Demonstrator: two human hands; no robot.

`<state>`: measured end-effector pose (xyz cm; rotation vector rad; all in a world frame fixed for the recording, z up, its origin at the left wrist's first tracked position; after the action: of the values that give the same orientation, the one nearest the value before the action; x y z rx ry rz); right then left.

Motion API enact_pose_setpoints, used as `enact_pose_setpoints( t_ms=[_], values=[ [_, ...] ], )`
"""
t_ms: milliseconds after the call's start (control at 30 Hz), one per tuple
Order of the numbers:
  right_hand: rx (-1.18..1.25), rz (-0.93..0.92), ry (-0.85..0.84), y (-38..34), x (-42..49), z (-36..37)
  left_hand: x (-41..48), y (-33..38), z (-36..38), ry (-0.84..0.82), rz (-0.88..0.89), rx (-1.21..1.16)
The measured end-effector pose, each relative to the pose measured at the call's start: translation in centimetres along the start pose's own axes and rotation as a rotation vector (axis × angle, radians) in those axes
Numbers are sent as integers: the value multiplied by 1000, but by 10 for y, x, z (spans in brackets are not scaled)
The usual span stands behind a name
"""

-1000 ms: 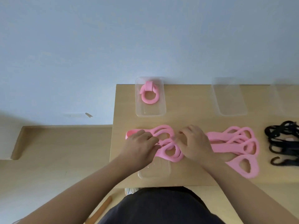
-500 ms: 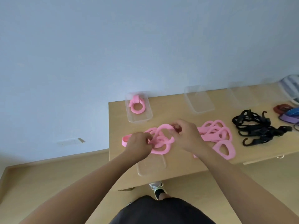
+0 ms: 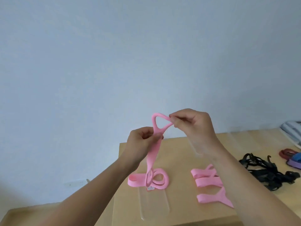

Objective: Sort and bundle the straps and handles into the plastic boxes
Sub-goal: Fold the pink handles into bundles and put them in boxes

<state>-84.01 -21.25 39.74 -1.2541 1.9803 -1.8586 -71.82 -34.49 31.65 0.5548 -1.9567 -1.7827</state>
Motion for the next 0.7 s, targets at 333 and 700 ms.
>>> enact_pose_setpoints(
  t_ms=[333,700],
  values=[
    [-398,-535,-54,-57,-1,6,1,40,20,19,83,-217],
    [-613,-609,-132,-53,14,8,-2,49,21,190,158,-95]
  ],
)
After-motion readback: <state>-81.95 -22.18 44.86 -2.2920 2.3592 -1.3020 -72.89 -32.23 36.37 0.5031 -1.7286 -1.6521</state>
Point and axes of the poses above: each hand's wrist, its own x-axis towards the middle knuckle, its own z-axis out of the palm, y = z × x, the point moved 10 cm from there along x, towards the middle knuckle, and after that the axes turned 1 degree about -y, right-handed, at the moved point
